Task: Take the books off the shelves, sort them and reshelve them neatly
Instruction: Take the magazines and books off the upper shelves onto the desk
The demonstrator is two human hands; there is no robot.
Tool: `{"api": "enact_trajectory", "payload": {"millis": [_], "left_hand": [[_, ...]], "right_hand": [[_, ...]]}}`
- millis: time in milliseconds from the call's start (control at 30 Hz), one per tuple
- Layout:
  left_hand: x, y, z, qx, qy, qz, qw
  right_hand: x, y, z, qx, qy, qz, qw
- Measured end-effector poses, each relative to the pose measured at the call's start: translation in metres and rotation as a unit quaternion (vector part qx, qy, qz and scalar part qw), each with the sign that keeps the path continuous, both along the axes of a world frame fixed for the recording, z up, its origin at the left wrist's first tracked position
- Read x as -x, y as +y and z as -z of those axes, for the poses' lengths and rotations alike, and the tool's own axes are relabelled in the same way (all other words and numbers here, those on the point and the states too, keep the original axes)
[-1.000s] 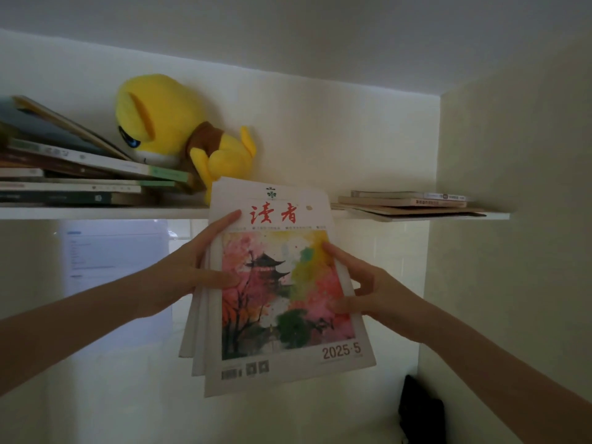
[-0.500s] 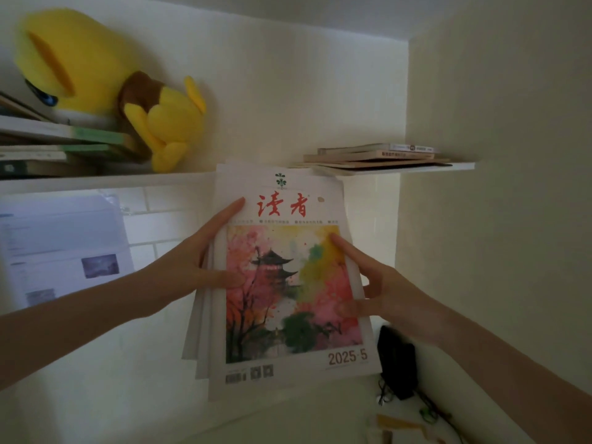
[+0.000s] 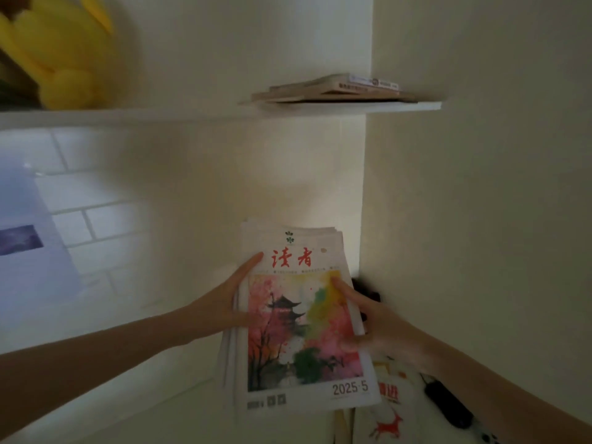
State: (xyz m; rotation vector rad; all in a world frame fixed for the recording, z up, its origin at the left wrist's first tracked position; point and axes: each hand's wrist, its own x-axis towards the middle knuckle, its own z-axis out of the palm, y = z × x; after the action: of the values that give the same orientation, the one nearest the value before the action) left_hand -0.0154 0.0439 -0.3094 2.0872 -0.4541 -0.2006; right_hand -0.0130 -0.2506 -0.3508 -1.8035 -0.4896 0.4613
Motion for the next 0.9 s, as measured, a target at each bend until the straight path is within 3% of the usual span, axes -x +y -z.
{"api": "enact_trajectory", "payload": {"millis": [200, 533, 900], "left_hand": [[-0.047, -0.028, 0.075, -0.009, 0.041, 0.029, 0.999], [-0.084, -0.037, 0.217, -0.045, 0.070, -0.003, 0.997], [-0.098, -0.014, 0.303, -0.014, 0.149, -0.084, 0.985]], "right_hand": [[-0.023, -0.021, 0.064, 0.036, 0.038, 0.051, 0.997], [-0.039, -0.023, 0.161, 0.097, 0.099, 0.073, 0.988], [-0.054, 0.008, 0.223, 0.190, 0.126, 0.074, 0.971]]}}
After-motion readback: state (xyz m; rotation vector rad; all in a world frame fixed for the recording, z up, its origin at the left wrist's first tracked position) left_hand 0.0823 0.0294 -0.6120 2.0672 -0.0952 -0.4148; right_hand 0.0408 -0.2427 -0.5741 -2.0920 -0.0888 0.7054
